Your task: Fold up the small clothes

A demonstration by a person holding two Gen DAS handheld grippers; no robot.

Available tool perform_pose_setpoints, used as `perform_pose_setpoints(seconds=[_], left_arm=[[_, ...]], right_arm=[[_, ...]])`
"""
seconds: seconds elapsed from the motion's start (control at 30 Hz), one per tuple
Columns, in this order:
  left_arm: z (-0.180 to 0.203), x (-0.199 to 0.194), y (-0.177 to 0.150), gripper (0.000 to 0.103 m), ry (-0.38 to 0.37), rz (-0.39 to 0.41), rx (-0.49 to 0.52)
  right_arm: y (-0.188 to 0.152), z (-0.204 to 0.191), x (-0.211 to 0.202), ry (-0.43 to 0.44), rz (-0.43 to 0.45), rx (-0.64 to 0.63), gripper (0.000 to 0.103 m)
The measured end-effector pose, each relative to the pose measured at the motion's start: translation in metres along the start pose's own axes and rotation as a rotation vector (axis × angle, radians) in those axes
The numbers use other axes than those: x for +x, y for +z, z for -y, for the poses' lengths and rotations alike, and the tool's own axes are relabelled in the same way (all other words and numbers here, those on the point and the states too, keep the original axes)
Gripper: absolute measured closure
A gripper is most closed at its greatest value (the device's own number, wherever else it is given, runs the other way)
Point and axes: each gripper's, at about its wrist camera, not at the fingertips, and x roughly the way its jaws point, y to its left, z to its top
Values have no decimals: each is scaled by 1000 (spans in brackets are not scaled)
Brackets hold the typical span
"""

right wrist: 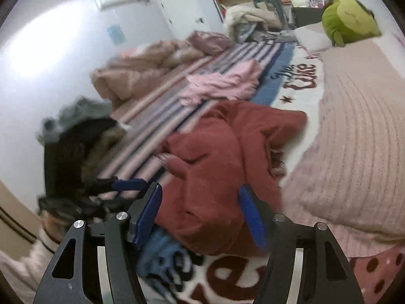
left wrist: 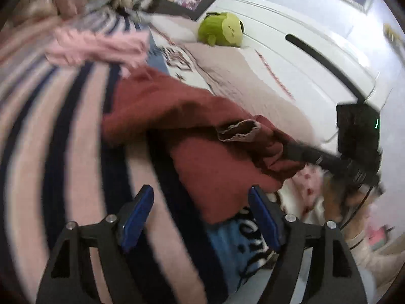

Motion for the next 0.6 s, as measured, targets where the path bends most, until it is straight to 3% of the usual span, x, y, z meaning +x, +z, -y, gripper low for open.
perform_pose_setpoints(seconds=[0.07, 0.1, 0.13, 0.2, 0.23, 0.27, 0.33, 0.47, 0.53, 0.6], left_arm=[[-9, 25, 5, 30, -70, -24, -57], [-11, 38, 7, 30, -95, -33, -84], [-10, 49, 10, 32, -115, -31, -96], [-5, 60, 11, 60, -139, -33, -105], [-2, 60, 11, 63, -122, -31, -110], [2, 56, 9, 69, -101, -24, -97], [11, 35, 1, 71, -79, 5, -47], [11, -19, -25, 71, -50, 32, -21], [1, -41, -43, 68, -28, 17, -31], [-8, -50, -55, 57, 13, -16, -38]], right_arm=[[-8, 7, 10, -148, -22, 13, 44], [-11, 13, 11, -191, -25, 24, 49], [-15, 18, 11, -212, -23, 43, 61], [-22, 34, 8, -174, -25, 114, 78], [-25, 38, 6, -163, -25, 136, 83], [-26, 39, 3, -170, -24, 144, 83], [-26, 32, -2, -188, -30, 122, 83], [-26, 0, 1, -60, -128, 51, 80], [-28, -17, 8, -30, -166, 6, 70], [-26, -34, 15, -26, -198, -27, 59]])
